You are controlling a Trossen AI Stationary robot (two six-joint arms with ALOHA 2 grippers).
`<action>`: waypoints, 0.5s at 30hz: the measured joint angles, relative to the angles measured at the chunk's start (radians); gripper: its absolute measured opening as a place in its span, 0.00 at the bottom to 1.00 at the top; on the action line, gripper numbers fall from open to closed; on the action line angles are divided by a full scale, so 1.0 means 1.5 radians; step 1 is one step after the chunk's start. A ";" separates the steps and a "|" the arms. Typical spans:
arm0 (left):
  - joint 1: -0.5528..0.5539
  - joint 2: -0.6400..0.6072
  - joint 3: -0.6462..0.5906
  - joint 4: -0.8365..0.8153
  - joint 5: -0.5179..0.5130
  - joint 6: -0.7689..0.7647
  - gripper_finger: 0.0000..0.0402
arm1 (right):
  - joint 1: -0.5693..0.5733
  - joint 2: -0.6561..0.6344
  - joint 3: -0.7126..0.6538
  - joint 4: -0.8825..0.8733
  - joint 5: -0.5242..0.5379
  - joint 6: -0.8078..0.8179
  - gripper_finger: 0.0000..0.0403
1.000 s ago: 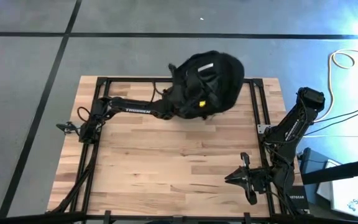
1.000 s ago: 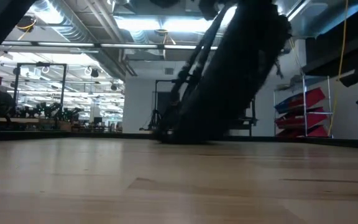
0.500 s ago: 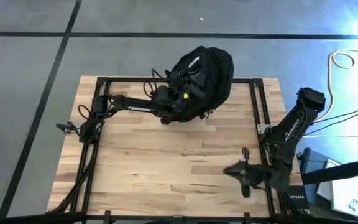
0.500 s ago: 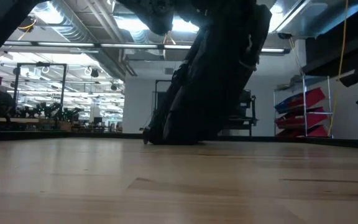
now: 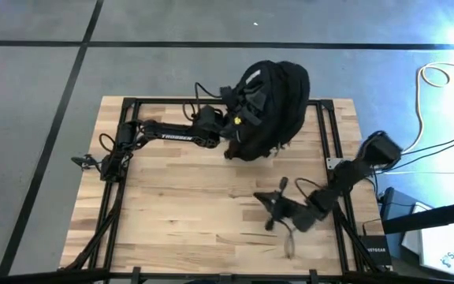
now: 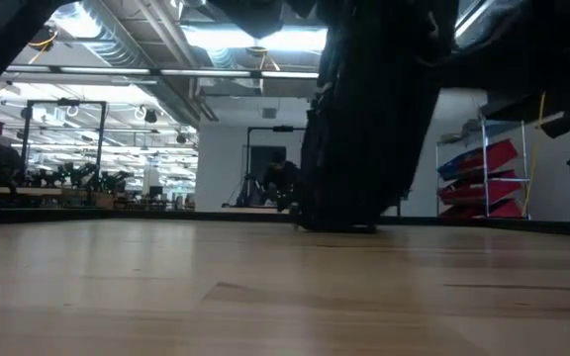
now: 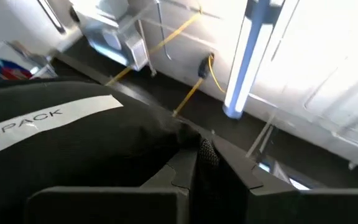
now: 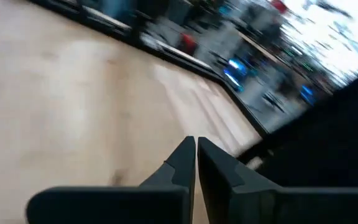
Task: Unpack backpack
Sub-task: Open the black backpack
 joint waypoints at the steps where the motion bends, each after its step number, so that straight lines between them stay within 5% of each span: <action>1: -0.003 0.000 0.000 -0.005 0.001 0.001 0.07 | -0.029 0.030 -0.005 0.047 0.006 0.013 0.00; 8: -0.016 0.000 0.000 0.003 0.000 0.014 0.07 | -0.147 0.222 -0.018 0.546 0.067 0.085 0.00; 15: -0.019 0.000 0.000 0.000 -0.003 0.017 0.07 | -0.167 0.266 -0.003 0.537 0.176 0.195 0.00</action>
